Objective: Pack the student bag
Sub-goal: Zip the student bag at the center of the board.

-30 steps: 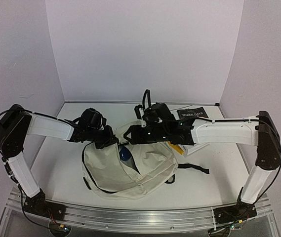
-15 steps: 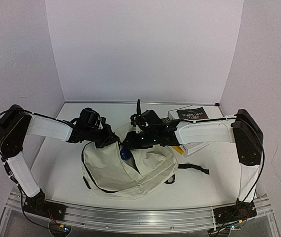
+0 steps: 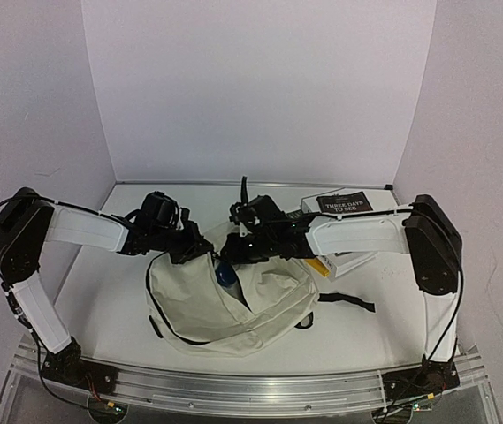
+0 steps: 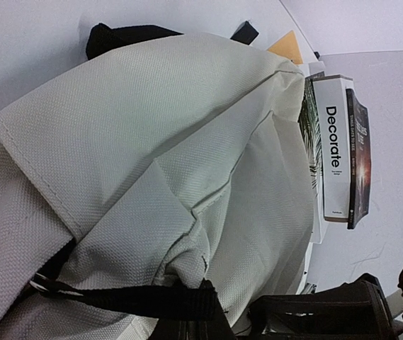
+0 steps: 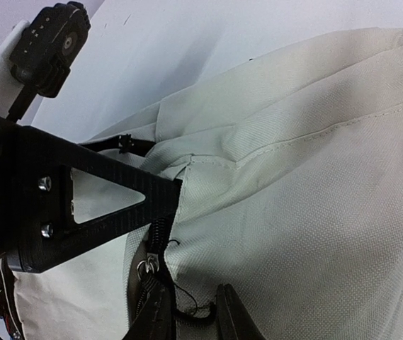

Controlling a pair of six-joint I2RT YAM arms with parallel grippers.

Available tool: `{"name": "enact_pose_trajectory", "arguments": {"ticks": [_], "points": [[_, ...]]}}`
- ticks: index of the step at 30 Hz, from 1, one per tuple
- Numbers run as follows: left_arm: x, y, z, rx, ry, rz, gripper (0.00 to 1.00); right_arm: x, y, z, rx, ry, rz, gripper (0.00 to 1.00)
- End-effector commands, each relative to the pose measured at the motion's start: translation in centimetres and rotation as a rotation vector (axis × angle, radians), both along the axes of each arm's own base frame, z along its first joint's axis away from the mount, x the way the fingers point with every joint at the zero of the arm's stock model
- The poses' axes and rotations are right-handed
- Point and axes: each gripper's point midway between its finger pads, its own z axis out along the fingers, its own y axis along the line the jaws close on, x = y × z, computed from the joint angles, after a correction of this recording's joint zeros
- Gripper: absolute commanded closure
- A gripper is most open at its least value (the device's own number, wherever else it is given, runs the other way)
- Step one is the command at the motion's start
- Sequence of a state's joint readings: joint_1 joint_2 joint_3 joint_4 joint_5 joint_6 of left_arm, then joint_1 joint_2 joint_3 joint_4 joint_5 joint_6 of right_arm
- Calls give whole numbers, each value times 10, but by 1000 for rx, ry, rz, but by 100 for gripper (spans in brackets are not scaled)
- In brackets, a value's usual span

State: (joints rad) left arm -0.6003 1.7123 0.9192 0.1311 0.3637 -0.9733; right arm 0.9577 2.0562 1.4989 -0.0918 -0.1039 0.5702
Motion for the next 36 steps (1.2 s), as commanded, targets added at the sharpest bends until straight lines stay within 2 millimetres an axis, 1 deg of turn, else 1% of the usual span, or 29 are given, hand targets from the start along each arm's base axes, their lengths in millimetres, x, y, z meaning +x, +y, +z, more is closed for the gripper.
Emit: {"name": "enact_pose_trajectory", "arguments": {"ticks": [1, 4, 9, 12, 18, 25, 30, 36], "points": [[9, -7, 56, -94, -142, -13, 100, 5, 12, 7, 31, -18, 28, 86], [10, -5, 55, -88, -140, -5, 100, 2, 15, 10, 53, -14, 48, 100], [17, 6, 49, -73, -115, 34, 100, -4, 15, 28, 93, -20, 69, 100], [21, 9, 50, -83, -118, 39, 100, -10, 11, 32, 104, -9, 76, 100], [30, 17, 53, -90, -126, 51, 100, -27, 5, 21, 116, 67, 93, 100], [41, 26, 51, -89, -130, 69, 100, -42, -5, 18, 128, 107, 91, 100], [51, 27, 51, -90, -138, 67, 100, -50, -13, 13, 119, 128, 80, 100], [67, 22, 47, -96, -139, 50, 100, -62, -28, -8, 80, 167, 61, 100]]}}
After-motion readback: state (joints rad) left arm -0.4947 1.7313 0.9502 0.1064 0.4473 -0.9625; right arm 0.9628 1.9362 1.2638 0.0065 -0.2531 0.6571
